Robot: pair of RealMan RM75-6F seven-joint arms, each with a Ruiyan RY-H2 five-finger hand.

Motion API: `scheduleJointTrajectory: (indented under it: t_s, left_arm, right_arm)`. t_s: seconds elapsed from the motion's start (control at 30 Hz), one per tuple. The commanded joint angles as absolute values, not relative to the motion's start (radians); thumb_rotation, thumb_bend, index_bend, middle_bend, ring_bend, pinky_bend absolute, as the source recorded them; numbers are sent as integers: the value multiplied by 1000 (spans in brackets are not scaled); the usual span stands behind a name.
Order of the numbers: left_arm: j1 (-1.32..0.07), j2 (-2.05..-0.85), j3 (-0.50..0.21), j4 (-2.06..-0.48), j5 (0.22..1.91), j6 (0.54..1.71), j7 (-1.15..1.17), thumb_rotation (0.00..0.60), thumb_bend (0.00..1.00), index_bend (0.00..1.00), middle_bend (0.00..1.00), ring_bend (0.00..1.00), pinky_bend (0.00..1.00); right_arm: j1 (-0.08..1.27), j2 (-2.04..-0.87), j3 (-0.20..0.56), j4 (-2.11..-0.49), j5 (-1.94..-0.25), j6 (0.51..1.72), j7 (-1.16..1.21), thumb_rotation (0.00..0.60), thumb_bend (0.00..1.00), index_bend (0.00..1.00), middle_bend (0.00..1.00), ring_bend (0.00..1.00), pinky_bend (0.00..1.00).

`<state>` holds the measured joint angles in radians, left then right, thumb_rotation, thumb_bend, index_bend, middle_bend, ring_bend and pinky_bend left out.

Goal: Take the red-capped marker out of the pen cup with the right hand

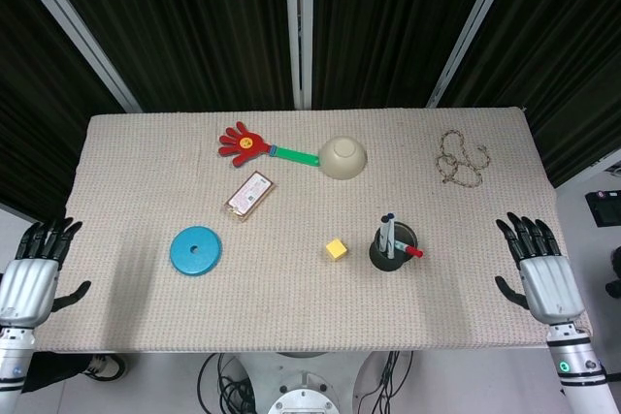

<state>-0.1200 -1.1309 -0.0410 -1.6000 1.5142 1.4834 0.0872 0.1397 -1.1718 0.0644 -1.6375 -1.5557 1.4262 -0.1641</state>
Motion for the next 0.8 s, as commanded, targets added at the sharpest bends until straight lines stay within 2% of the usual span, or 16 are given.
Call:
scheduleJointTrajectory:
  t_s: [0.03, 0.2, 0.4, 0.8]
  left_arm:
    - [-119, -1136, -41, -1593, 1516, 1485, 81, 600, 185, 100, 65, 0, 28]
    - [-126, -1134, -43, -1597, 1502, 1465, 78, 600, 185, 100, 65, 0, 28]
    - [-131, -1123, -46, -1602, 1490, 1451, 79, 600, 186, 109, 65, 0, 29]
    - [-127, -1121, -43, -1590, 1472, 1438, 60, 600, 185, 111, 65, 0, 29]
  right_arm:
    - [171, -1191, 76, -1652, -1557, 1393, -201, 600, 176, 39, 0, 0, 0]
    - [211, -1243, 95, -1679, -1546, 1358, -287, 600, 176, 83, 0, 0, 0]
    - [255, -1298, 103, -1683, -1504, 1294, -348, 600, 179, 200, 0, 0, 0]
    - [300, -1384, 112, -1664, -1483, 1271, -382, 600, 236, 288, 0, 0, 0]
